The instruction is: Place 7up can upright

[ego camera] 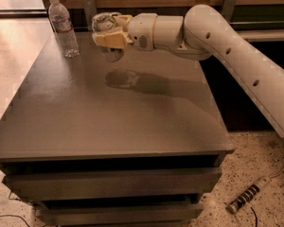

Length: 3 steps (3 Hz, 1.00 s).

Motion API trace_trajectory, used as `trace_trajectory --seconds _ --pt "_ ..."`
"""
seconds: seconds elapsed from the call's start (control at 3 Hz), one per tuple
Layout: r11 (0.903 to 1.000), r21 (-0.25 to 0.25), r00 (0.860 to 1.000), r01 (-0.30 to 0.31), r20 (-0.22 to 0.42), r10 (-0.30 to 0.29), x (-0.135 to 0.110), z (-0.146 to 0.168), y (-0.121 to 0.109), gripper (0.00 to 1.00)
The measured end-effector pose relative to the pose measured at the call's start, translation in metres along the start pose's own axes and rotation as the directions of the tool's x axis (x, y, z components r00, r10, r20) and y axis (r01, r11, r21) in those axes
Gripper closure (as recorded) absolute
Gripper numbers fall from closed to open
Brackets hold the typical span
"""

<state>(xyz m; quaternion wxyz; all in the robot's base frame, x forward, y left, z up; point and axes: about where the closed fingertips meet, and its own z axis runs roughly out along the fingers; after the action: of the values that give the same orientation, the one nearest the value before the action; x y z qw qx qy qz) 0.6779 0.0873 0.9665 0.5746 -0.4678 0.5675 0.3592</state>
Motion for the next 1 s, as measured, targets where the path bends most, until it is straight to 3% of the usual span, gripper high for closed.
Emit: trace_trajectory --seconds 1.0 --pt "0.9935 0.012 0.993 -0.113 0.025 0.113 0.051 0.024 0.003 1.0"
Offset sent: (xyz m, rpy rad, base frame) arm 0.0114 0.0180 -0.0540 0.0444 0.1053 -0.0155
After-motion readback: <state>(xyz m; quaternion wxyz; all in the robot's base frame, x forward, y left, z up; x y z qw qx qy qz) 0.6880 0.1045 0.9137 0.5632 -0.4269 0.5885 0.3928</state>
